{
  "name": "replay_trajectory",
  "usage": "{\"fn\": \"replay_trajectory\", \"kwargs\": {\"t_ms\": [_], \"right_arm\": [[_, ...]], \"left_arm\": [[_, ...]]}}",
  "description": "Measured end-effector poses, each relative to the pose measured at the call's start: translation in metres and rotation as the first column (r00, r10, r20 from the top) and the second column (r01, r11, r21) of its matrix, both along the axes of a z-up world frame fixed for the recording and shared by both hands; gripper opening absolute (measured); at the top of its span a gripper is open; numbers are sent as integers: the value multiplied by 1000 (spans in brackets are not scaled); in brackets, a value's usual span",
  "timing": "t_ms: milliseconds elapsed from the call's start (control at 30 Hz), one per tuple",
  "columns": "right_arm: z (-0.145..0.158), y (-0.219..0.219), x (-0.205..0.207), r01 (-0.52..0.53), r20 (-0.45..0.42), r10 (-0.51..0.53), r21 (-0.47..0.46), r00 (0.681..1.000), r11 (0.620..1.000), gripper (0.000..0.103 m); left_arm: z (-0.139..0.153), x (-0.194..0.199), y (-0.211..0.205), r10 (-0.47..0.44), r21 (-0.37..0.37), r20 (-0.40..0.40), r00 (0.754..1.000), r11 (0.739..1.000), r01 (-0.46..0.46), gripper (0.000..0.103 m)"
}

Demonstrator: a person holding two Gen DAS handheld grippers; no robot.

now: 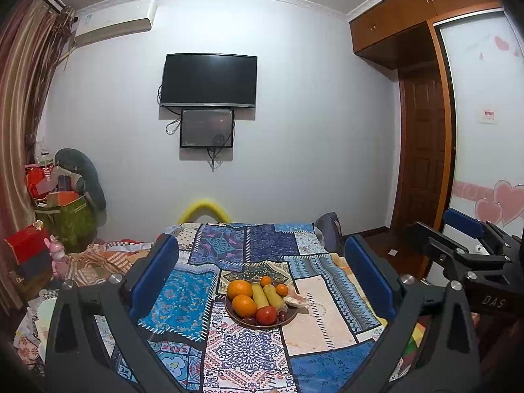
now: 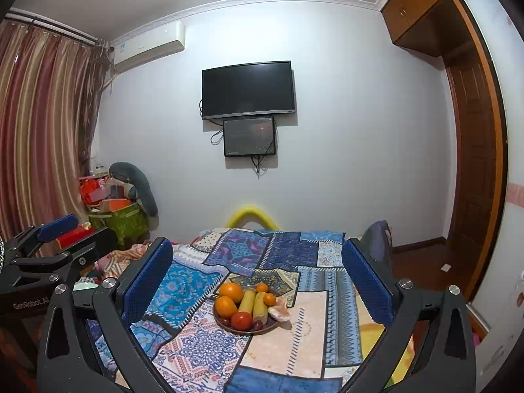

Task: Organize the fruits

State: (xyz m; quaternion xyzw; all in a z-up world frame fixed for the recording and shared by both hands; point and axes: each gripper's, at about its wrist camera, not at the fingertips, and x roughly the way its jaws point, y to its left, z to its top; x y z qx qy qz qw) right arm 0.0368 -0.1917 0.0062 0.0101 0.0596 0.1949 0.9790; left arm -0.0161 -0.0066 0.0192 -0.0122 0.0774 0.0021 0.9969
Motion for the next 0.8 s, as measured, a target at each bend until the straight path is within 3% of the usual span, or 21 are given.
{"fn": "replay_trajectory", "kwargs": {"t_ms": [800], "right_arm": [[-1,0,0,0,-5,0,-1,1000,1000,103]], "left_arm": [[-3,7,-1,-35,-6,-25,999,999,35,103]]}}
